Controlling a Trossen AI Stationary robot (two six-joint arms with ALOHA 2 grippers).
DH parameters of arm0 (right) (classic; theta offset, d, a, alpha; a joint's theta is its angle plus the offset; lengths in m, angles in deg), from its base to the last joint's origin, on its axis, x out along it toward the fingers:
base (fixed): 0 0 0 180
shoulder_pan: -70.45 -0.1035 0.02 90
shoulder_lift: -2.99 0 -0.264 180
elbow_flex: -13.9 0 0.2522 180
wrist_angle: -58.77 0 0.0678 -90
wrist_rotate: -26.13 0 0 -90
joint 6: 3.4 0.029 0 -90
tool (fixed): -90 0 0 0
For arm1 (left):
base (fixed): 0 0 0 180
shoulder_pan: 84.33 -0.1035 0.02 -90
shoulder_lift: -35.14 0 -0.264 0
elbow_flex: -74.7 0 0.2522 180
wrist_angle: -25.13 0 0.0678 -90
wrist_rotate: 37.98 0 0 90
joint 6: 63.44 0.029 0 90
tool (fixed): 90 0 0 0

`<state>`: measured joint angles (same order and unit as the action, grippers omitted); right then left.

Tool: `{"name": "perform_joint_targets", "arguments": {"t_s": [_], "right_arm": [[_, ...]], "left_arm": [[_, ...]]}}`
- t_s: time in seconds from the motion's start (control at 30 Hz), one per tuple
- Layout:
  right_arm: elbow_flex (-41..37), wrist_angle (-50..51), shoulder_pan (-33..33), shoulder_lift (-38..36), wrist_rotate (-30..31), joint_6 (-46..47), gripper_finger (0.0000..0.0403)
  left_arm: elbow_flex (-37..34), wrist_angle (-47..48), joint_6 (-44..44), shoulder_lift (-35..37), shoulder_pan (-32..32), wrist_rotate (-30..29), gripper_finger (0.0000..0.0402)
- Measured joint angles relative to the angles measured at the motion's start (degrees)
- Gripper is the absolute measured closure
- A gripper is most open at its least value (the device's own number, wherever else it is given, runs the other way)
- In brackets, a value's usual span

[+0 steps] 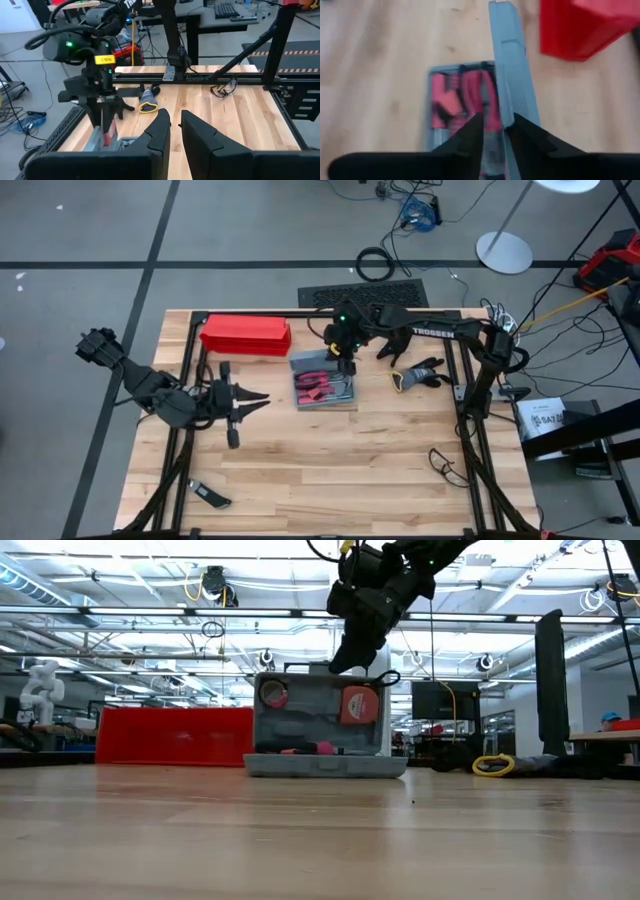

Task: Prefit tool cases
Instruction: Open the gray pre-fit tool case, then remove the orange measuring tape from the gray pre-fit tool case

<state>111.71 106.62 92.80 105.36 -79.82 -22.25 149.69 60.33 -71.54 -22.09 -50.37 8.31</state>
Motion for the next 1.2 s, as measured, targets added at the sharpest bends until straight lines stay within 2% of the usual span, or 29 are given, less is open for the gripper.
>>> {"name": "perform_joint_targets", "arguments": {"t_s": [0.1, 0.2, 0.53, 0.6, 0.73, 0.9, 1.0, 1.2], "right_arm": [[0.02, -0.9, 0.05, 0.0, 9.03, -5.27, 0.0289], [-0.01, -2.54, 0.21, 0.06, 13.08, -8.67, 0.0284], [-0.09, -1.91, -1.76, 0.18, 15.92, -20.51, 0.0287], [-0.57, -4.54, -2.83, 1.27, 15.86, -22.01, 0.0288], [-3.73, -10.26, -4.13, 4.87, 19.16, -22.58, 0.0314], [-4.25, -16.01, -4.09, 8.49, 21.87, -20.78, 0.0393], [-4.39, -16.36, -4.09, 11.72, 23.17, -18.98, 0.0396], [-4.32, -14.77, -5.4, 16.54, 21.9, -16.48, 0.0402]], "left_arm": [[0.0, -0.1, -0.02, 0.0, 0.0, -0.06, 0.0349], [0.0, -0.08, -0.17, 0.0, 0.25, -0.06, 0.0349], [0.0, 0.1, -0.19, 0.0, 1.07, -0.08, 0.0349], [0.0, 0.08, -0.17, 0.0, 1.07, -0.08, 0.0349], [0.0, 0.67, -0.22, 0.0, 1.51, -0.08, 0.0349], [0.0, 1.51, -0.22, 0.0, 2.11, -0.1, 0.0349], [0.0, 2.0, -0.22, 0.0, 2.19, -0.1, 0.0349], [-0.02, 2.08, -0.15, 0.0, 2.19, -0.1, 0.0349]]}}
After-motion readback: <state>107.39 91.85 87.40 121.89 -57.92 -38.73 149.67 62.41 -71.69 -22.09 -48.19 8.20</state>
